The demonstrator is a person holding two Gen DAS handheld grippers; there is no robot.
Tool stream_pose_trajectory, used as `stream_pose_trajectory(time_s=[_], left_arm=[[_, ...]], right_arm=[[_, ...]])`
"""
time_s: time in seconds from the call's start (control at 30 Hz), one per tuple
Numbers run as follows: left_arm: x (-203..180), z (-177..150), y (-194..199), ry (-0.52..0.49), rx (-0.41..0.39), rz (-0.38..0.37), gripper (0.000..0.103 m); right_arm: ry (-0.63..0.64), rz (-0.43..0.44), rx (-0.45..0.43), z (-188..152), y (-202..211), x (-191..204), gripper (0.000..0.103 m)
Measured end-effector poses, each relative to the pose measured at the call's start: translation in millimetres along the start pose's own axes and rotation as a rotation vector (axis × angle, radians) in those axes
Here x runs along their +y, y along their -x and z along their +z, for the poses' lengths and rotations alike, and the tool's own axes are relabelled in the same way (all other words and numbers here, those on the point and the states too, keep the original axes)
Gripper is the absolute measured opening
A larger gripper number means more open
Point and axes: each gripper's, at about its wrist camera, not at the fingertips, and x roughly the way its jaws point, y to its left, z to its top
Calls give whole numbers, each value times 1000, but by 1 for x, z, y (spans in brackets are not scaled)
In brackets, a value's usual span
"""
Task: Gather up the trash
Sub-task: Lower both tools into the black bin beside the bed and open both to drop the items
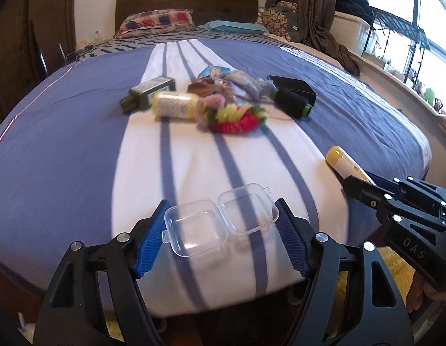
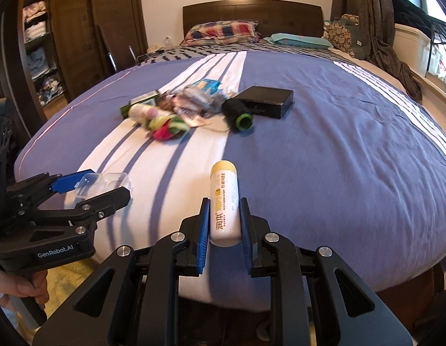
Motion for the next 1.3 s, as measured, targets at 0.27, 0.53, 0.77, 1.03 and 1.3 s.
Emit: stream_pose_trajectory(time_s=[0.27,0.53,0.77,1.03,1.3], left_arm=[[11,-38,39,37,-9,13,69],[11,-79,62,34,18,46,70],[11,-114,43,48,111,47,70],[13,-149,7,66,241,29,70],[15,-171,-30,83,369,-29,70]], right_arm=[[25,3,14,-33,29,21,21],[18,86,71,-67,46,37,21],[-7,104,185,-99,26,40,21],[-31,106,330,-130,-11,36,21],[-70,116,464,-155,-47,34,21]])
